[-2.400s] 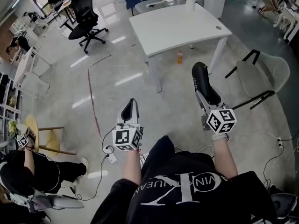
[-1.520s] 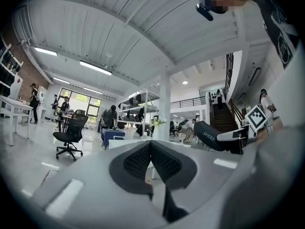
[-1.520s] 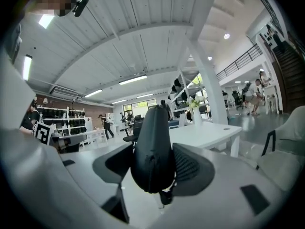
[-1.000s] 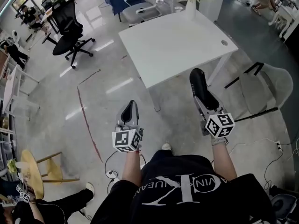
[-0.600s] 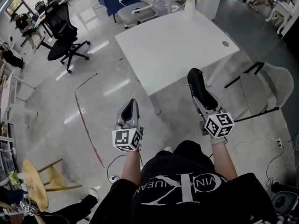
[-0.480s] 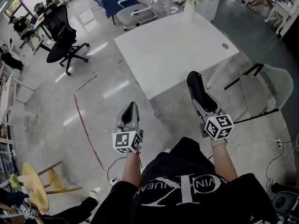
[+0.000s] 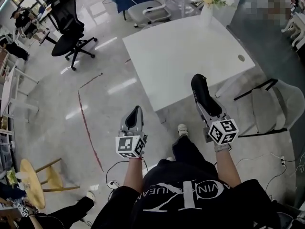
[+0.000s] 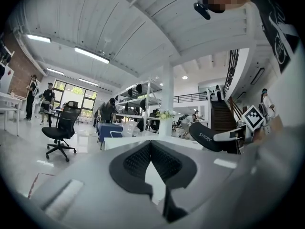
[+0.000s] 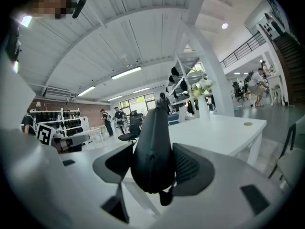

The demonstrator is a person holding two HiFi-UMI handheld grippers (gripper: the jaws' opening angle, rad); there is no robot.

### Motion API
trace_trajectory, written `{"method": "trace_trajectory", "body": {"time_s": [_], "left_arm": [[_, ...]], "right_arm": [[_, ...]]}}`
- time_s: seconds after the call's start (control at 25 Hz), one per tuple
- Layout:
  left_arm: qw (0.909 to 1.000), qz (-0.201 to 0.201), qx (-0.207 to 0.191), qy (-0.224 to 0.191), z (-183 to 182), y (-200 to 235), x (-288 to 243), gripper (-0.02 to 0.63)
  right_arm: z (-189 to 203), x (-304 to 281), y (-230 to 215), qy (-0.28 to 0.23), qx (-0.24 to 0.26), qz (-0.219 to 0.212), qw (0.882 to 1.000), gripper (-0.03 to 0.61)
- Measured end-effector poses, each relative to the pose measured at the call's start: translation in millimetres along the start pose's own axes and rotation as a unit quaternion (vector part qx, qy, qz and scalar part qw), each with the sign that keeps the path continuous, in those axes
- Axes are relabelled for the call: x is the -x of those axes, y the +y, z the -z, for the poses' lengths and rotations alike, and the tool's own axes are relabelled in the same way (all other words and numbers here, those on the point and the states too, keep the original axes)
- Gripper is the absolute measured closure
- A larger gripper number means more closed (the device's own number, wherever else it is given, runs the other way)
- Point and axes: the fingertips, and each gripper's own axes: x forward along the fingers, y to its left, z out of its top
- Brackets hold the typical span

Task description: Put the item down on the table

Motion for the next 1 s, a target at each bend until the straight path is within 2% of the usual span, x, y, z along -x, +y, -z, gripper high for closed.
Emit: {"method": "trace_trajectory", "body": {"time_s": [0.4, 1.0], "left_arm": [[0.9992, -0.036, -0.005, -0.018, -38, 23, -80, 0.603], [0.9966, -0.082, 0.0, 0.0, -30, 31, -164, 0.602]], "right_arm": [[-50, -82, -44, -0.001, 0.005, -0.036, 0.999, 0.313], [-62, -172, -100, 0.042, 0.016, -0.091, 0.995, 0.313]]}}
